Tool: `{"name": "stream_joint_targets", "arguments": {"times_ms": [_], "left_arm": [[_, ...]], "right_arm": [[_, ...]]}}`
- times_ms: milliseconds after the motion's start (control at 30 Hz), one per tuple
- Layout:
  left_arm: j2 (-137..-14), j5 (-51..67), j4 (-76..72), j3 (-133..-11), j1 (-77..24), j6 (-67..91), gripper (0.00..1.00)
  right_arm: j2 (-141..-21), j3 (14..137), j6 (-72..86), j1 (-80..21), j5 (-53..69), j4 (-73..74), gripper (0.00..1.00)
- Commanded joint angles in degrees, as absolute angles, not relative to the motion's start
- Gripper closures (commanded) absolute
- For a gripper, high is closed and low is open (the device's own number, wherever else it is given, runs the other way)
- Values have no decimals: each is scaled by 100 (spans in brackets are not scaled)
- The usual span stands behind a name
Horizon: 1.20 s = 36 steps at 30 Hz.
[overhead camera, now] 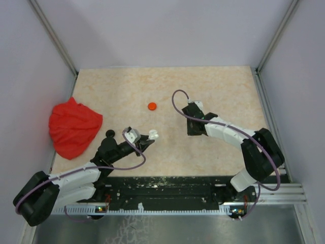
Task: Insert the wireless bluetooth earbuds into the charging case
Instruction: Pick up the earbud from the center of the board, then place the earbud in the charging case.
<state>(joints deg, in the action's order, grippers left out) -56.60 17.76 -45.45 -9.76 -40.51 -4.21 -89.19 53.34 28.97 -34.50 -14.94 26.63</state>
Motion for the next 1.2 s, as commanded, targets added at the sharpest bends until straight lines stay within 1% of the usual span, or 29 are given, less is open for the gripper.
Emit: {"name": "stream_joint_targets", "arguments": {"times_ms": [0,267,367,633,800,967,1167], "left_arm": [[-5781,1730,-5378,-764,-4062,-187,99],[-6084,1707,-6165,-756,-4061,-33,99],[-6146,1682,-6197,-898,-4061,-42,99],[-6311,1517,-6171,-1174,-4061,-8,99],[-6393,1651,-6341,-1178,-4061,88,99],[-6375,1858,-6426,-1195,-4045,237,99],[-6339,2002,-6425,-1269,-4043,404,99]], "right_arm": [[-8293,6003,2366,-3754,-2085,2777,92],[-7797,6901,1789,-4594,-2928,3305,92],[-7715,7203,1496,-5081,-3252,3402,92],[-7881,8064,1033,-5949,-3918,3915,92],[-7760,8001,623,-6299,-3799,3639,92],[-7608,7776,340,-6393,-3530,3351,92],[-7823,7882,341,-6529,-3789,3460,92]]}}
